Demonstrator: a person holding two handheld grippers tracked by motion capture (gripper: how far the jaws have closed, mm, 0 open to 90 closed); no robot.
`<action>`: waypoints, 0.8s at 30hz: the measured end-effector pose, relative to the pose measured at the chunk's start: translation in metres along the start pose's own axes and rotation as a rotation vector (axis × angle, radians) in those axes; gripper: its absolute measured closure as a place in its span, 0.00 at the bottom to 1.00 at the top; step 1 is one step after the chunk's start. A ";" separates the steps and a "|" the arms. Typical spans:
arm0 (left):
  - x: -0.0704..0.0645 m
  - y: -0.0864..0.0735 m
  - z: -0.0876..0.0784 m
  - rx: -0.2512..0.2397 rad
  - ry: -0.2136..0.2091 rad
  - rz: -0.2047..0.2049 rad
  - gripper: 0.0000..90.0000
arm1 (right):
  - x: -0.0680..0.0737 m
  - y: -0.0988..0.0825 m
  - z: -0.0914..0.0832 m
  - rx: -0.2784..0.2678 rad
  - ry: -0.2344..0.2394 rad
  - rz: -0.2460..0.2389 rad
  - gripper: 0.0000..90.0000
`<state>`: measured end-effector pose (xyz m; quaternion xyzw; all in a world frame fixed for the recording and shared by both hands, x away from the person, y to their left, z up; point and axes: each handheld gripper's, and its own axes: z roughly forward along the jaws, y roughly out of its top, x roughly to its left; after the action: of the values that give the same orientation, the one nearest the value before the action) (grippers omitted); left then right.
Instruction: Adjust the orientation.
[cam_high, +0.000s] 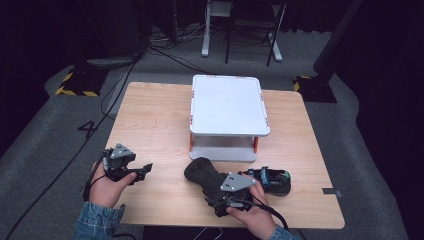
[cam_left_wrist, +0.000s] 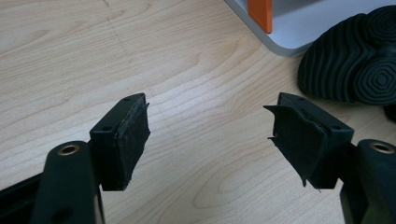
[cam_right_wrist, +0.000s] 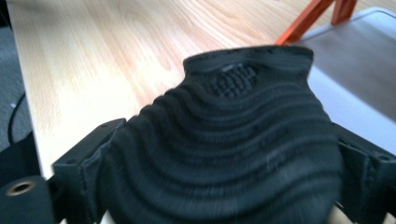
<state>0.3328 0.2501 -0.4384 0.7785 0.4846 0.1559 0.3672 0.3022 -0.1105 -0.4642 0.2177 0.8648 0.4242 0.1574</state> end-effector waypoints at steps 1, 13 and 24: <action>0.000 -0.001 -0.001 0.006 -0.004 0.001 0.31 | -0.002 0.003 0.007 -0.016 -0.013 -0.031 0.11; 0.005 -0.008 -0.010 -0.008 0.022 -0.021 0.31 | -0.002 0.017 0.024 -0.047 -0.192 -0.340 0.16; 0.002 -0.004 -0.006 -0.006 0.006 -0.007 0.31 | 0.013 0.005 0.004 0.048 0.039 -0.113 0.19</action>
<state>0.3281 0.2556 -0.4377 0.7753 0.4880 0.1584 0.3684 0.2946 -0.0984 -0.4636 0.1638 0.8887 0.3978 0.1588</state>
